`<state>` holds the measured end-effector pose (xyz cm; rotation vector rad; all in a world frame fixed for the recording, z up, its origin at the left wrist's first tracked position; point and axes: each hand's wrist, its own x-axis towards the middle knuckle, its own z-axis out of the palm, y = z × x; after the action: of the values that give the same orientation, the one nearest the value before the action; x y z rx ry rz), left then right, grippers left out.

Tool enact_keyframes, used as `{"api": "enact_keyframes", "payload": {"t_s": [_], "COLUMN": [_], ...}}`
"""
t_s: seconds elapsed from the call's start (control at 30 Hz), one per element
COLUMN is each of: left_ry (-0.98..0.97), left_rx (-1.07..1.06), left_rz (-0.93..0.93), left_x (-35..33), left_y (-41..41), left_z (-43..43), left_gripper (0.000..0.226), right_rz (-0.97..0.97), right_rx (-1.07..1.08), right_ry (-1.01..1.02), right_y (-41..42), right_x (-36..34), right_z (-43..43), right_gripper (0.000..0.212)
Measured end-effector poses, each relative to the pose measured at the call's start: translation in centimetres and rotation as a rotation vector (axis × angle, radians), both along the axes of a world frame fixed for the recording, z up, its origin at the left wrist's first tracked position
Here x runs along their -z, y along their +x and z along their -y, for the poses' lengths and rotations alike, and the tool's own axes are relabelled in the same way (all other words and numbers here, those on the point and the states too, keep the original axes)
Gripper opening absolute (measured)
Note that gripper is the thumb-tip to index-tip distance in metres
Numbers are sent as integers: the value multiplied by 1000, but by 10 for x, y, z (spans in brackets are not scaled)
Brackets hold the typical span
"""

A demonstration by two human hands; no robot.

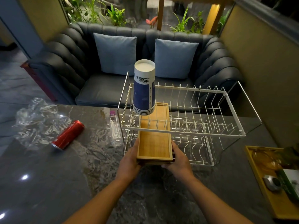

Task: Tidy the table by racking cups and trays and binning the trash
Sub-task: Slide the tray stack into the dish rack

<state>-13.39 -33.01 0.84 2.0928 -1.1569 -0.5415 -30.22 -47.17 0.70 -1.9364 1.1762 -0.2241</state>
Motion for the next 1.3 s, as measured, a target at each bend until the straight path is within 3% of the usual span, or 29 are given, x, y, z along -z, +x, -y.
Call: {"api": "enact_keyframes", "payload": {"t_s": [0.1, 0.27, 0.47, 0.77, 1.3], "left_ry": [-2, -52, -37, -30, 16], "left_rx": [-43, -5, 1, -44, -44], "left_rz": [-44, -51, -80, -408, -310], "left_x": [0, -2, -4, -6, -14], "left_y": [0, 1, 1, 0, -1], "left_z": [2, 2, 3, 5, 3], "left_gripper": [99, 60, 71, 85, 67], "right_rz": [-5, -9, -3, -25, -43], "right_rx": [-7, -23, -32, -89, -71], "right_ry": [-4, -24, -67, -115, -63], "right_y": [0, 1, 1, 0, -8], "right_x": [1, 3, 4, 1, -10], "right_z": [0, 1, 0, -2, -7], "right_gripper": [121, 100, 86, 83, 88]}}
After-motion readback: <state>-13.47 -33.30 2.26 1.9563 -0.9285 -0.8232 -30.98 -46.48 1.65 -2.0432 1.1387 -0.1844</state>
